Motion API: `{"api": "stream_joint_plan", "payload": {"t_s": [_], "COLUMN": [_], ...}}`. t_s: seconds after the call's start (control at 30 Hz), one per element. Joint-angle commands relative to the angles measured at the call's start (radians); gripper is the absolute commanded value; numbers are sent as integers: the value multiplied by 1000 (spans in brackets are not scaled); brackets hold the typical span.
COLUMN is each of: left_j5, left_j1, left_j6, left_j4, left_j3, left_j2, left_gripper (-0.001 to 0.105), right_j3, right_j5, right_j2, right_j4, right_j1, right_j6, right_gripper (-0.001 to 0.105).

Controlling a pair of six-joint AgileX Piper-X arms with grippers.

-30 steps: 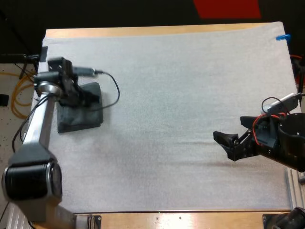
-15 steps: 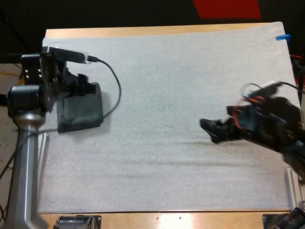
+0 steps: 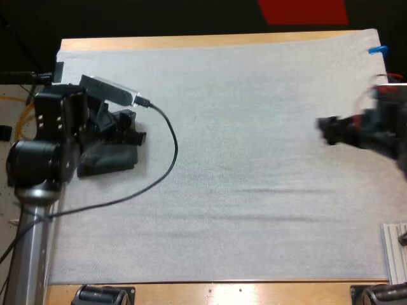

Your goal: Pick towel from pile fold and stack

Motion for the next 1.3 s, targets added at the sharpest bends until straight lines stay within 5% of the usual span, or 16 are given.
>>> {"api": "stream_joint_plan", "payload": {"t_s": [0.0, 0.2, 0.6, 0.7, 1.03, 1.27], "left_j5": [-3, -27, -27, -27, -27, -32], "left_j1": [-4, -4, -4, -4, -4, -4], "left_j6": [17, 48, 59, 59, 52, 49], "left_j4": [2, 1, 28, 19, 7, 118], "left_j3": [1, 2, 14, 68, 421, 499], "left_j2": [-30, -93, -274, -369, -843, -1113], "left_gripper": [52, 52, 52, 52, 52, 52], "right_j3": [-2, -2, -1, -1, 93, 208], "right_j5": [-17, -24, 60, 60, 58, 58], "right_j2": [-28, -132, -421, -497, -788, -1012], "right_j4": [35, 127, 243, 243, 237, 237], "right_j1": [-55, -206, -223, -223, -223, -223], "right_j6": [-34, -97, -153, -152, -159, -159], "right_gripper": [82, 82, 82, 82, 82, 82]}}
